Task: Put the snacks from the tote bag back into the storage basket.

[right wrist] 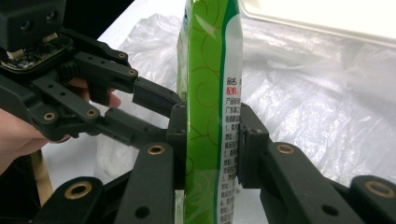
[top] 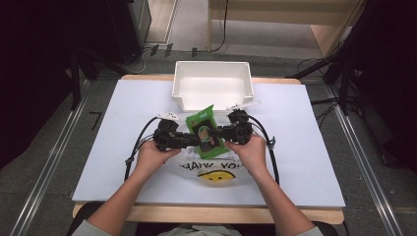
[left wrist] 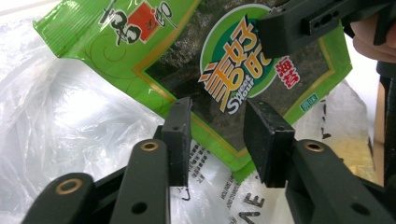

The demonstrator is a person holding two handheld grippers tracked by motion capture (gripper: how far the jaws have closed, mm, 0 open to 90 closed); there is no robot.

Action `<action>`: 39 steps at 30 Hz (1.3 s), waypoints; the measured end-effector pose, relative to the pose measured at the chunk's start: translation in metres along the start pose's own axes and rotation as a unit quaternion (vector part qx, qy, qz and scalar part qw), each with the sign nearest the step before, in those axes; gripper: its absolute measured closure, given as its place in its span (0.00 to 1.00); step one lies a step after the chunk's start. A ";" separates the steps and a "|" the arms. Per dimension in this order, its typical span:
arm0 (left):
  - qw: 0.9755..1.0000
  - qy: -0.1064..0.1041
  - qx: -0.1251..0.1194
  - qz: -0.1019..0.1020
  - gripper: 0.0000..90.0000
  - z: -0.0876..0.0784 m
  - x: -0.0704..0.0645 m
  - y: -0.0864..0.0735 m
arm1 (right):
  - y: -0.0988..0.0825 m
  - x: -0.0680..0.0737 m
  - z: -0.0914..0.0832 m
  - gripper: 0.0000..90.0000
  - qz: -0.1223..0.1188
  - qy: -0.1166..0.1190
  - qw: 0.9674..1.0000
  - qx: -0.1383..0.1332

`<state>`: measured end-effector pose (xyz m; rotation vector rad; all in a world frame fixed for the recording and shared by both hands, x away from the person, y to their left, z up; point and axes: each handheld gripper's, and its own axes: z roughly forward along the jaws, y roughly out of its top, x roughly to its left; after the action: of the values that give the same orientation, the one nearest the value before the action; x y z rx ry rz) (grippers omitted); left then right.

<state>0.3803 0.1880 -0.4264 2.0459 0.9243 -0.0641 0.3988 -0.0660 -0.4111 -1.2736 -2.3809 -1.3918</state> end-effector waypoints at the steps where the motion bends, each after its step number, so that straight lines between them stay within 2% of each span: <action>1: 1.000 -0.001 -0.002 -0.001 0.67 0.000 0.000 0.000 | 0.000 0.000 -0.001 0.82 -0.002 0.000 1.000 -0.001; 19: 1.000 0.004 0.002 -0.004 0.56 -0.002 0.001 -0.002 | 0.003 -0.004 -0.015 0.82 -0.023 -0.029 0.999 -0.013; 31: 1.000 0.010 0.006 -0.010 0.54 -0.002 0.005 -0.005 | 0.005 -0.007 -0.021 0.82 -0.041 -0.053 0.997 -0.022; 39: 1.000 0.007 0.009 -0.010 0.51 0.000 0.005 -0.005 | 0.006 -0.009 -0.025 0.82 -0.041 -0.066 0.997 -0.027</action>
<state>0.3810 0.1929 -0.4315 2.0565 0.9573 -0.0696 0.4009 -0.0893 -0.3964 -1.3351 -2.5248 -1.4456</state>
